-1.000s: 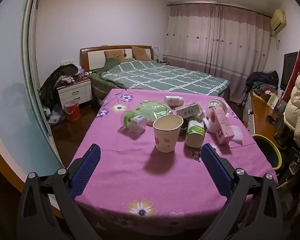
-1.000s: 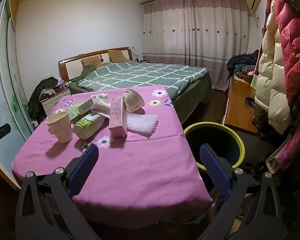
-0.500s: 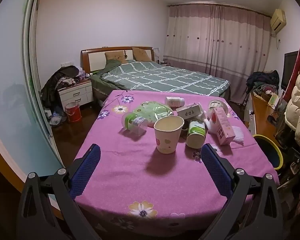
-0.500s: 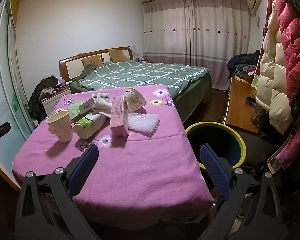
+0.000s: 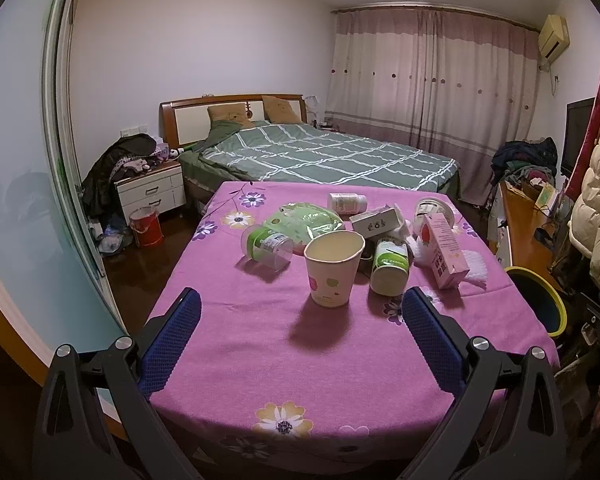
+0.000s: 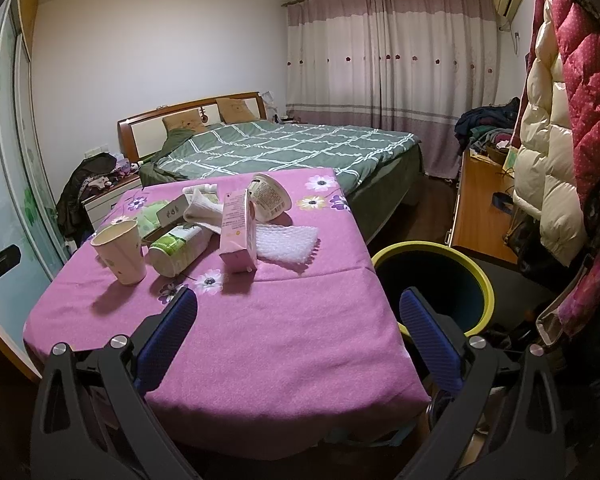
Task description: Collect trash
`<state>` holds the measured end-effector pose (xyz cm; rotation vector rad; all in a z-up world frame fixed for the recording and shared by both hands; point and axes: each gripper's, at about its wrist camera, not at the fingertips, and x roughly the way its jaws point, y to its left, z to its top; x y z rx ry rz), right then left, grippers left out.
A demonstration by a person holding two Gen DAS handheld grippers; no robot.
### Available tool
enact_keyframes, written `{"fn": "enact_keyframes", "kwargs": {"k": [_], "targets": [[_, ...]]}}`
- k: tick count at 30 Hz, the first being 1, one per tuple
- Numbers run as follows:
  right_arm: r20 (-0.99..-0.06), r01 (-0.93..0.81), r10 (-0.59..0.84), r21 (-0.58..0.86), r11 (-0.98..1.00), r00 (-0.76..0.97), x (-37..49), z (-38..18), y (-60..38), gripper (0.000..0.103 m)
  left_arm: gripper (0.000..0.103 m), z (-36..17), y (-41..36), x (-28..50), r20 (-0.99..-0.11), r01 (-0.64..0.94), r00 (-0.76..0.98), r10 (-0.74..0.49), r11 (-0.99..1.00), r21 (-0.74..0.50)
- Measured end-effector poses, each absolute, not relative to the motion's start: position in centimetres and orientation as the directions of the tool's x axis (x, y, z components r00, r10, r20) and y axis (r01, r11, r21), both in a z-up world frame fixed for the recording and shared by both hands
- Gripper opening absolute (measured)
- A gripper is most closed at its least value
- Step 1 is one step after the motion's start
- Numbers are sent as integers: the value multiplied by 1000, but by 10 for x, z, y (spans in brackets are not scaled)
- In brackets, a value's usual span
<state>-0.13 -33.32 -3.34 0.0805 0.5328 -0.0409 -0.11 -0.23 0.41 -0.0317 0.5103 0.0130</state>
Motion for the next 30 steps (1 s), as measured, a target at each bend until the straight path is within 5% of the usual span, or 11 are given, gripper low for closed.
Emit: {"fn": "enact_keyframes", "kwargs": {"k": [30], "targets": [[-512, 59, -10, 80, 995, 859, 2, -36, -336, 97, 99, 4, -4, -1, -489, -21, 872, 8, 1000, -19]]}}
